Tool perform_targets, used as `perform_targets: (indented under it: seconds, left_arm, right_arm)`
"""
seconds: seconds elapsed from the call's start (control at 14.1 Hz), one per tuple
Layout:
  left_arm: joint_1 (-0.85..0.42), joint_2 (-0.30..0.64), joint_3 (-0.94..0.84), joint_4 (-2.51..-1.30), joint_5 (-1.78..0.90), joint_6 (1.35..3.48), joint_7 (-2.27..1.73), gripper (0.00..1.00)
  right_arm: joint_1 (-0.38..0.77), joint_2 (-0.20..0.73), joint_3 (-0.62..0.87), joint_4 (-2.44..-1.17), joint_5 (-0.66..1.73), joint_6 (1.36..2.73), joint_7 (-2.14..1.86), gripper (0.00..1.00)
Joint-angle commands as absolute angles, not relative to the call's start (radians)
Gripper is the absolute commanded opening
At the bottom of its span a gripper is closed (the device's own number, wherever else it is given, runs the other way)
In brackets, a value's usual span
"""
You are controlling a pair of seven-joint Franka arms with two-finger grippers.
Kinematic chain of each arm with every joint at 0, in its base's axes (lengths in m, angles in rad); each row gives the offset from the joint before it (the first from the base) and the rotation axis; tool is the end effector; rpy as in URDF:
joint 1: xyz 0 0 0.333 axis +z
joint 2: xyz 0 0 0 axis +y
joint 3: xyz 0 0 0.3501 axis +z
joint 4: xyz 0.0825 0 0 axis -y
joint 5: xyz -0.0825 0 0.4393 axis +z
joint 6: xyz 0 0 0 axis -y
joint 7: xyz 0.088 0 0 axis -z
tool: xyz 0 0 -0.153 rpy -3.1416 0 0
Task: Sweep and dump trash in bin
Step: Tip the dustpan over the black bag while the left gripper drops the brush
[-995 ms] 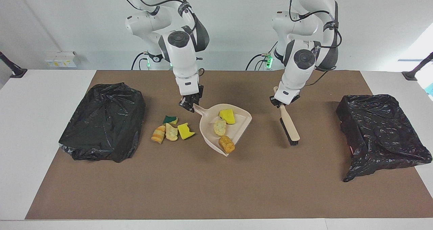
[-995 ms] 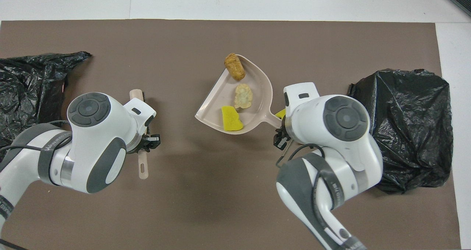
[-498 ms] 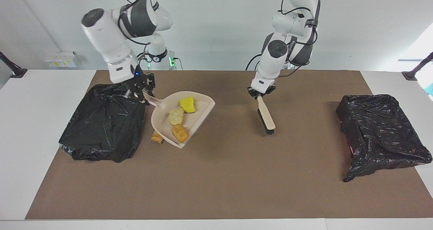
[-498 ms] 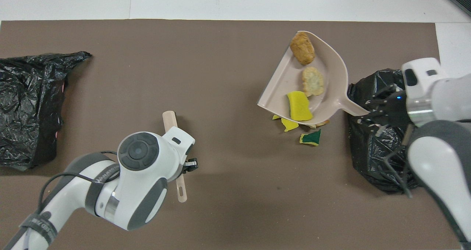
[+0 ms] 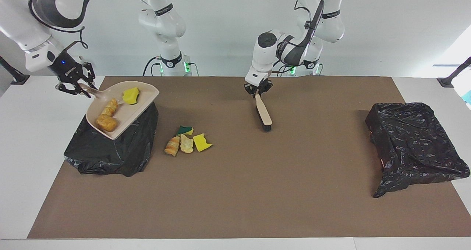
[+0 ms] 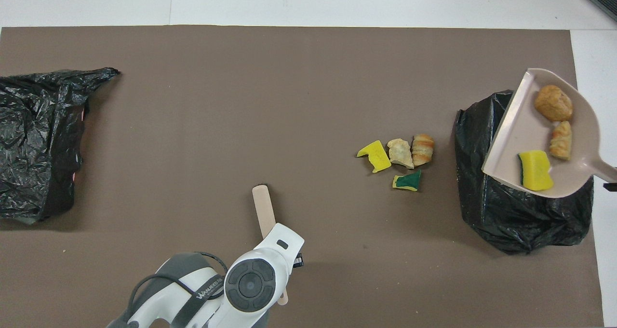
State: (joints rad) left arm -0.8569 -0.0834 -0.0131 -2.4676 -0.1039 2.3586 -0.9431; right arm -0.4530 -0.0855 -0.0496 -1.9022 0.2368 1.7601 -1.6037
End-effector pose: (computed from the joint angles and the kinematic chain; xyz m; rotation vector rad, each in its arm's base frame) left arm 0.3183 -0.3844 0.2712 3.1073 0.2300 -0.1120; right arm 0.5218 -0.2518 0.5079 -2.5653 -1.4859 -0.2631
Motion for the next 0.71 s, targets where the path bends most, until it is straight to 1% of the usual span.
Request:
perform_targets:
  seconds: [0.0,0.14,0.21,0.28,0.36,0.43,0.64]
  left_arm:
    - [-0.871,-0.137,0.006,-2.526,-0.117,2.381,-0.96,0.25]
    - [-0.868,-0.129,0.009,-2.516,-0.117,2.381,-0.96,0.53]
    - [-0.861,-0.124,0.011,-2.511,-0.117,2.381,-0.956,0.88]
    - [-0.858,-0.117,0.012,-2.493,-0.117,2.367,-0.944,1.0]
    - [-0.851,-0.114,0.017,-2.471,-0.117,2.361,-0.94,1.0]
    - [-0.816,-0.112,0.017,-2.453,-0.115,2.338,-0.937,1.0]
    - [-0.755,-0.098,0.017,-2.395,-0.109,2.301,-0.934,1.0]
  right_arm:
    - [-0.495,-0.103,-0.043,-1.894,0.158,1.753,-1.693,0.0]
    - [-0.489,-0.1,-0.037,-1.893,0.001,1.796,-1.724,0.0]
    - [-0.485,-0.1,-0.037,-1.904,-0.044,1.821,-1.736,0.0]
    - [-0.482,-0.098,-0.035,-1.905,-0.072,1.845,-1.746,0.0]
    - [-0.48,-0.095,-0.037,-1.907,-0.104,1.864,-1.747,0.0]
    - [-0.479,-0.092,-0.032,-1.908,-0.156,1.891,-1.75,0.0]
    - [-0.405,-0.086,-0.029,-1.924,-0.309,1.945,-1.73,0.0]
